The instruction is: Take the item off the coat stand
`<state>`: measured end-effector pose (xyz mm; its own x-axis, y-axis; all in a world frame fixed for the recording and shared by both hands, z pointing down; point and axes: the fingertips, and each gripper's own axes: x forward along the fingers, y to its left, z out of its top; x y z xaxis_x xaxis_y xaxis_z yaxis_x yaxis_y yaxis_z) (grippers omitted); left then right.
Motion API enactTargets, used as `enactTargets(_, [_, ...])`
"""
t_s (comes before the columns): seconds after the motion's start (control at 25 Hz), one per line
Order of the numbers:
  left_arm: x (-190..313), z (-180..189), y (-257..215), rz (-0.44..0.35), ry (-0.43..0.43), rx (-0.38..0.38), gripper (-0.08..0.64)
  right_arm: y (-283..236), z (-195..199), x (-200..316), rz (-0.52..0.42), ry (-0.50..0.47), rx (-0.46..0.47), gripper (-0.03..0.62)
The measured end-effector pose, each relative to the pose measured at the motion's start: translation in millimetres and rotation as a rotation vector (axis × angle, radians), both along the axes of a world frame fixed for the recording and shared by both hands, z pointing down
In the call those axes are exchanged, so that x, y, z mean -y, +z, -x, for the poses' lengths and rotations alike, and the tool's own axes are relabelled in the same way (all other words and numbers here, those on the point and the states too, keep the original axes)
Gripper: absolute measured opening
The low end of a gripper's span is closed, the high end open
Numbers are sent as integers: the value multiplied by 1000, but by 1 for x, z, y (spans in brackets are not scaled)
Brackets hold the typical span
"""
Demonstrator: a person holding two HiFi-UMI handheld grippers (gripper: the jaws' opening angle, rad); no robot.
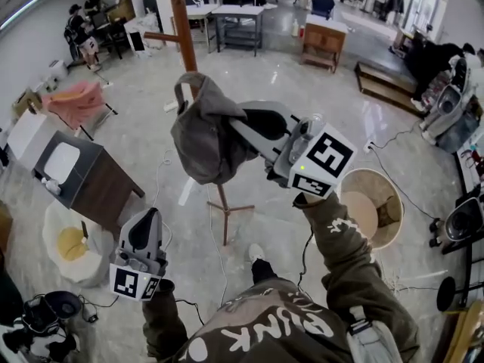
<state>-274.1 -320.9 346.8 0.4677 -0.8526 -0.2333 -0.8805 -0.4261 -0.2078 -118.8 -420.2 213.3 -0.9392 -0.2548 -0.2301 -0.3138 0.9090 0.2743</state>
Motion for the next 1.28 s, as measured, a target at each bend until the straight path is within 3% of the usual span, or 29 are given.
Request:
enactTargets(0.28, [-48, -8, 0, 7, 81, 0, 3, 65, -12, -69, 76, 110, -30, 23])
enactTargets(0.6, [-94, -31, -10, -7, 107, -4, 3, 96, -41, -129, 123, 166, -35, 23])
enactTargets(0.88, [-141, -67, -18, -17, 115, 24, 3, 113, -76, -185, 136, 174, -23, 23])
enactTargets(1.28, [-264, -132, -12, 6, 84, 53, 3, 142, -125, -304, 169, 138, -38, 23])
